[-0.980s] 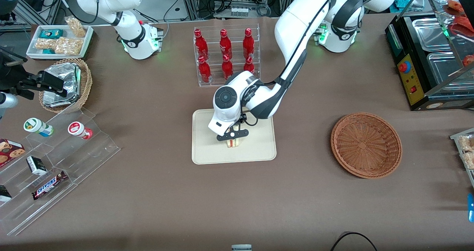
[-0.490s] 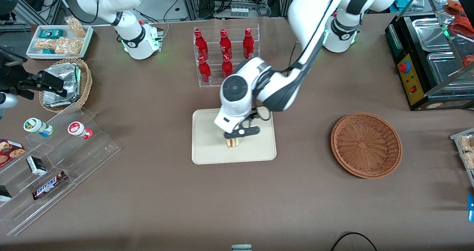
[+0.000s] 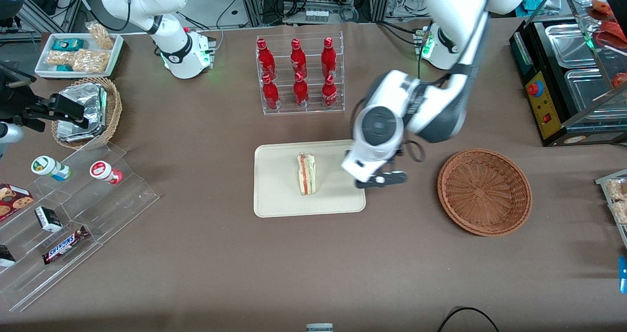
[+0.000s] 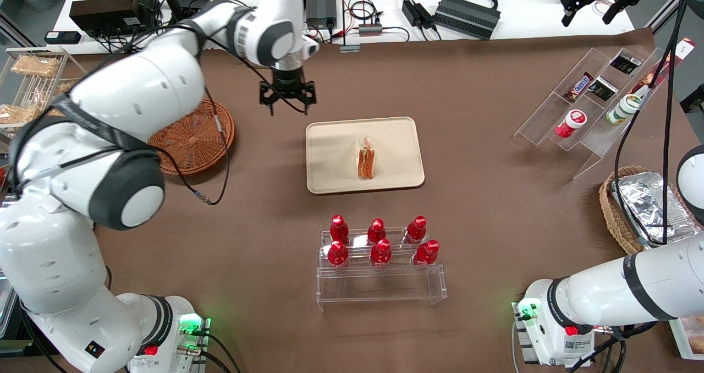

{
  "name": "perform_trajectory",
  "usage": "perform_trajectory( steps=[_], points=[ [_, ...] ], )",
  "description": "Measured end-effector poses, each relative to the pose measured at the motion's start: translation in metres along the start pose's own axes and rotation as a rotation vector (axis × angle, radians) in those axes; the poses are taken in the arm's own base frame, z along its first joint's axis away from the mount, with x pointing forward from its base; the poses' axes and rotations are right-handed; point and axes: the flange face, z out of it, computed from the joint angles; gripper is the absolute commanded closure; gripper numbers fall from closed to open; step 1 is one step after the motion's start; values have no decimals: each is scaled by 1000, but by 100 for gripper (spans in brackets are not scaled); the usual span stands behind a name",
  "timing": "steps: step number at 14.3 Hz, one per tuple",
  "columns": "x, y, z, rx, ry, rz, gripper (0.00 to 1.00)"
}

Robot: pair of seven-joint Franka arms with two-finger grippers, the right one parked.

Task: Place sandwich from basket to tray
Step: 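Open the left gripper and raise it away from the tray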

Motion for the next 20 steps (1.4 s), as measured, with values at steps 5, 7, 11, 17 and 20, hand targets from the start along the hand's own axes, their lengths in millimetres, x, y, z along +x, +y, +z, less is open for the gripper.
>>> perform_trajectory(
  steps=[5,7,11,17,20],
  points=[
    [0,-123,-57,-26,-34,98,0],
    [-9,-155,-83,11,-11,101,0],
    [-21,-209,-119,-20,5,181,0],
    [-36,-275,-161,-60,77,212,0],
    [-45,-301,-177,-65,114,178,0]
  ],
)
